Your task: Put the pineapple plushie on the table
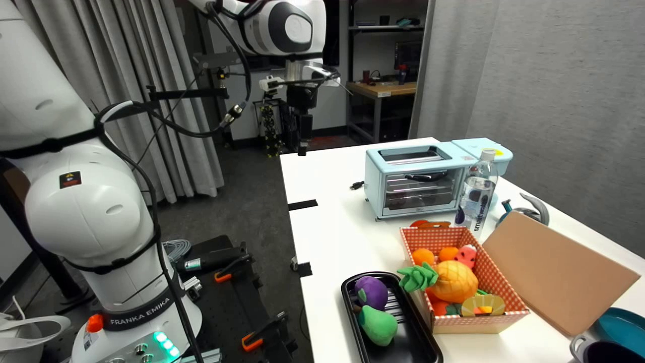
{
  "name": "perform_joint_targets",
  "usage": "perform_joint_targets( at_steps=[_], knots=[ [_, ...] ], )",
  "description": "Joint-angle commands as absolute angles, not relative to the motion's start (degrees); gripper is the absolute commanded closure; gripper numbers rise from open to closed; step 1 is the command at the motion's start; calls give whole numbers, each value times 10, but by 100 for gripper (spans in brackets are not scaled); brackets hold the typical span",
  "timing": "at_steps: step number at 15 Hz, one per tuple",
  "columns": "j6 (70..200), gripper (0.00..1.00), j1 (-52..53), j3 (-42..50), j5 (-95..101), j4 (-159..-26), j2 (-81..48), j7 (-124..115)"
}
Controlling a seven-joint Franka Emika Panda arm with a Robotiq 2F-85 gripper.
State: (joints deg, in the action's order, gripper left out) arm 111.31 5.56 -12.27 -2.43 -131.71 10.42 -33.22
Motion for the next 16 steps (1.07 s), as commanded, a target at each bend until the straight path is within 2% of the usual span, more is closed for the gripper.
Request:
perform_joint_targets(
  at_steps=[1, 6, 16],
  knots=[
    [1142, 0, 26, -82, -21, -1286, 53, -340],
    [1166, 0, -24, -3, -39, -1257, 5, -350],
    [1182, 0, -67, 79, -101, -1197, -96, -349]
  ],
)
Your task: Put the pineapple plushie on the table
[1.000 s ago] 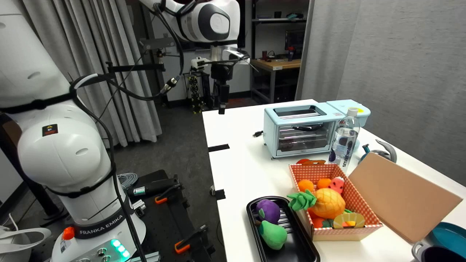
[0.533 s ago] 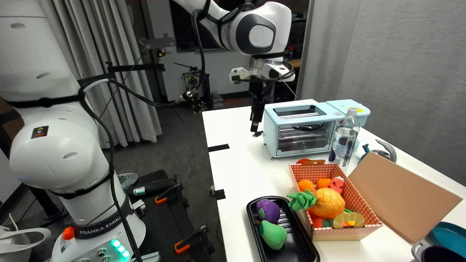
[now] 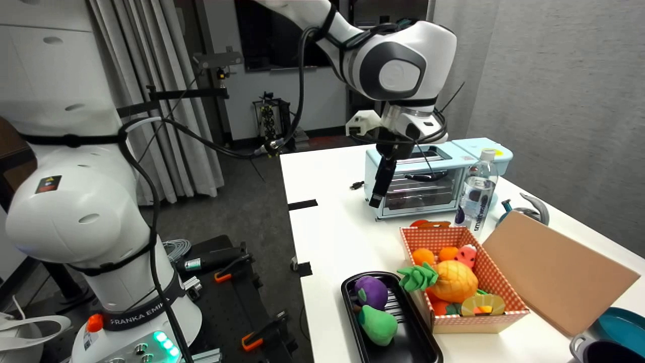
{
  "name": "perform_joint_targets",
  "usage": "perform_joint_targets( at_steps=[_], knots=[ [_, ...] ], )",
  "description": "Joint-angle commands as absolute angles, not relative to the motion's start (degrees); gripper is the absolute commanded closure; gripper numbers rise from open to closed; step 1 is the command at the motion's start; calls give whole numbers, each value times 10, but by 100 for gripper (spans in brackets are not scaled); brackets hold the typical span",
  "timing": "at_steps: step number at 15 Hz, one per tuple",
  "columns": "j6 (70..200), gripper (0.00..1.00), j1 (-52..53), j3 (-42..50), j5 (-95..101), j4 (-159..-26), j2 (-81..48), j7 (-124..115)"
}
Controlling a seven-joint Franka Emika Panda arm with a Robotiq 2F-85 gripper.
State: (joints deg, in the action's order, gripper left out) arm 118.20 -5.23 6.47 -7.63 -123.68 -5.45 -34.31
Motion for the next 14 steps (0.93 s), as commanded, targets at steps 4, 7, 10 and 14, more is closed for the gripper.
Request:
perform_joint_targets(
  at_steps=[4, 7, 10, 14],
  knots=[
    [1182, 0, -83, 104, -118, -1170, -126, -351],
    [1182, 0, -89, 112, -133, -1155, -140, -356],
    [1183, 0, -90, 116, -148, -1146, -149, -363],
    [1177, 0, -94, 112, -186, -1136, -155, -367]
  ],
)
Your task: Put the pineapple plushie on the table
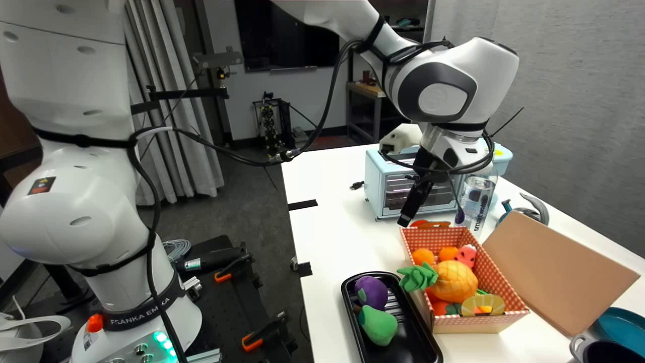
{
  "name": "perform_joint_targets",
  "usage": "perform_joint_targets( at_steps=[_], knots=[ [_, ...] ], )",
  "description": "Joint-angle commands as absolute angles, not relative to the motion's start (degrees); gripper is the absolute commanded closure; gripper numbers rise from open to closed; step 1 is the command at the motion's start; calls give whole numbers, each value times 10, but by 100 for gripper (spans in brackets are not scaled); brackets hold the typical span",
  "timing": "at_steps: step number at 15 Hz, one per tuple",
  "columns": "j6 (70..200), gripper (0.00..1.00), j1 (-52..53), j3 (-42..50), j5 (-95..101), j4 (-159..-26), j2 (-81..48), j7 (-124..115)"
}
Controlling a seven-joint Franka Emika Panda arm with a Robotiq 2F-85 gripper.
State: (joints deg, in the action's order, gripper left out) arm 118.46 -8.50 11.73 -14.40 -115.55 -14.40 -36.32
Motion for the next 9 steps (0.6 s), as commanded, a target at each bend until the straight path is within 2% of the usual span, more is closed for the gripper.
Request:
perform_joint_targets(
  at_steps=[1, 9],
  knots=[
    [1183, 0, -86, 116, -156, -1153, -146, -364],
    [1206, 0, -90, 123, -171, -1139, -170, -402]
  ],
)
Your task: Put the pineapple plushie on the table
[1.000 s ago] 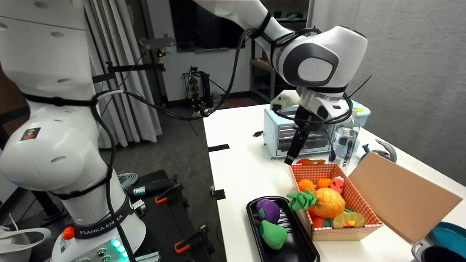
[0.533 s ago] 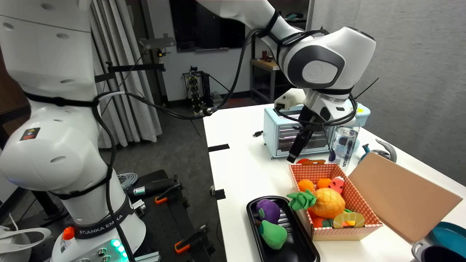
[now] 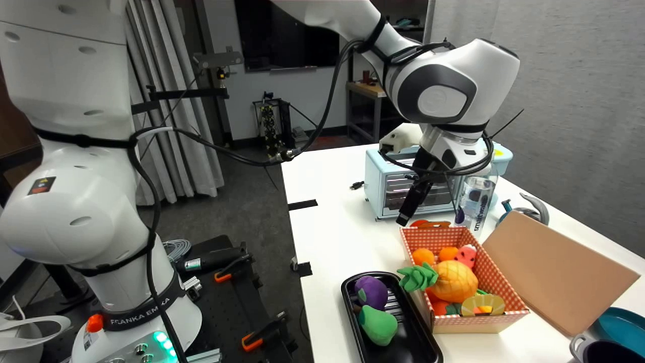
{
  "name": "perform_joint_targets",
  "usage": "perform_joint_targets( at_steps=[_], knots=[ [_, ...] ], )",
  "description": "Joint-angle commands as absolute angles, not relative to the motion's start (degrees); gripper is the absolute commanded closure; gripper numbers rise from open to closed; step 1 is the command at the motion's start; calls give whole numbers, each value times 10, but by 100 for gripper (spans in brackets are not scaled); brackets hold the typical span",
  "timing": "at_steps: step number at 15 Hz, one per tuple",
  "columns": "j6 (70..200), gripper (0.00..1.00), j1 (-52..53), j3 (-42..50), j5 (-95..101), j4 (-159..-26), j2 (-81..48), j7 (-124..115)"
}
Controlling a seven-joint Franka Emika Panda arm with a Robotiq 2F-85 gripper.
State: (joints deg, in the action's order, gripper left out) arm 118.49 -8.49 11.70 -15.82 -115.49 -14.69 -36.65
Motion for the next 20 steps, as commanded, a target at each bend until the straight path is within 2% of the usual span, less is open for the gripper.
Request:
perform_joint_targets(
  at_steps=[1, 10, 14, 20],
  knots=[
    [1222, 0, -95, 130, -176, -1128, -186, -427],
    [1262, 0, -196, 204, -183, -1003, -341, -516],
    [1262, 0, -185, 211, -158, -992, -361, -589],
    [1270, 0, -126, 208, -109, -1014, -313, -643]
  ],
)
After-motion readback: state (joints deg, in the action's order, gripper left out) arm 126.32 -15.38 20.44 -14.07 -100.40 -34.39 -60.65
